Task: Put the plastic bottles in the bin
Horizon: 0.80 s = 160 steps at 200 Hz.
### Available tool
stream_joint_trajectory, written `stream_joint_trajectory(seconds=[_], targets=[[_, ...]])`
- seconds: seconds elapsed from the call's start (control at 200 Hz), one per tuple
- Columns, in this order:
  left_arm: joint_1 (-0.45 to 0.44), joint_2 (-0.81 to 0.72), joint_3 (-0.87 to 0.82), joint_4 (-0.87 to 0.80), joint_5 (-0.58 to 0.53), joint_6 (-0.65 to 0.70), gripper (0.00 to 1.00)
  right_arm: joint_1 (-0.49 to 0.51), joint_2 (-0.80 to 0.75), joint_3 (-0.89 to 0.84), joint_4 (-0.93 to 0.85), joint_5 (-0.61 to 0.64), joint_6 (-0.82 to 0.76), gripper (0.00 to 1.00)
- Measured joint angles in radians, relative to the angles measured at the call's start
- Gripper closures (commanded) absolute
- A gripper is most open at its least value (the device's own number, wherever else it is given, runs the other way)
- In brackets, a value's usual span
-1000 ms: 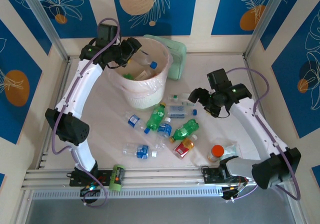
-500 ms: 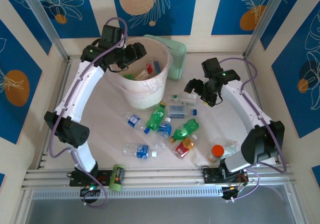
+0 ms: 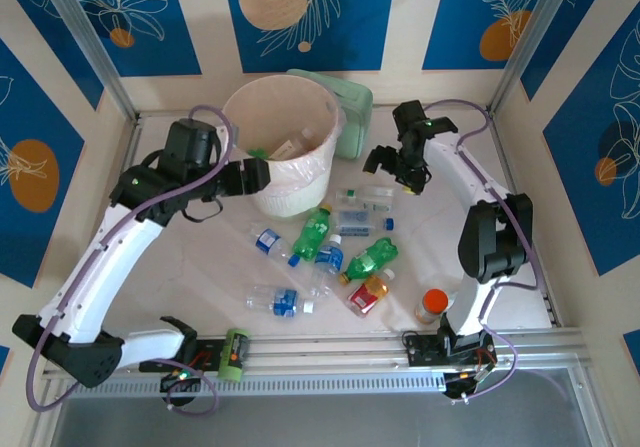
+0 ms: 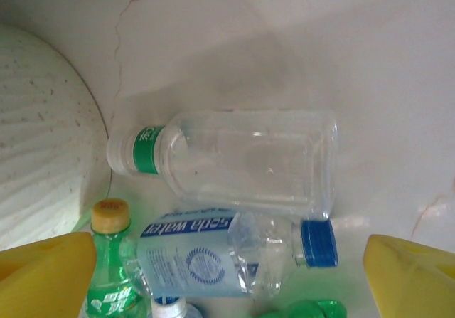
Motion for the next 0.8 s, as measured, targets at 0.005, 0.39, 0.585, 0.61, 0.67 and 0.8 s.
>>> stream_joint_trajectory(seconds=[0.005,0.39,0.585,0.61,0.67,0.8], targets=[[0.000,0.000,-0.003,0.000,0.000,0.000,0.22,0.000,0.003,0.003,0.000,0.000,-0.001,0.03],[0.000,-0.010,-0.151,0.040,-0.001,-0.057,0.23,0.004,0.159,0.112,0.003,0.014,-0.063,0.02],[0.000,-0.016,-0.173,0.063,0.010,-0.080,0.23,0.023,0.190,0.112,0.011,0.018,-0.104,0.02],[0.000,-0.016,-0.175,0.065,0.012,-0.082,0.23,0.026,0.192,0.112,0.013,0.018,-0.108,0.02],[0.000,-0.016,-0.177,0.067,0.017,-0.087,0.23,0.032,0.198,0.112,0.017,0.020,-0.116,0.02],[0.000,-0.016,-0.180,0.075,0.029,-0.097,0.24,0.042,0.211,0.112,0.023,0.040,-0.130,0.02]])
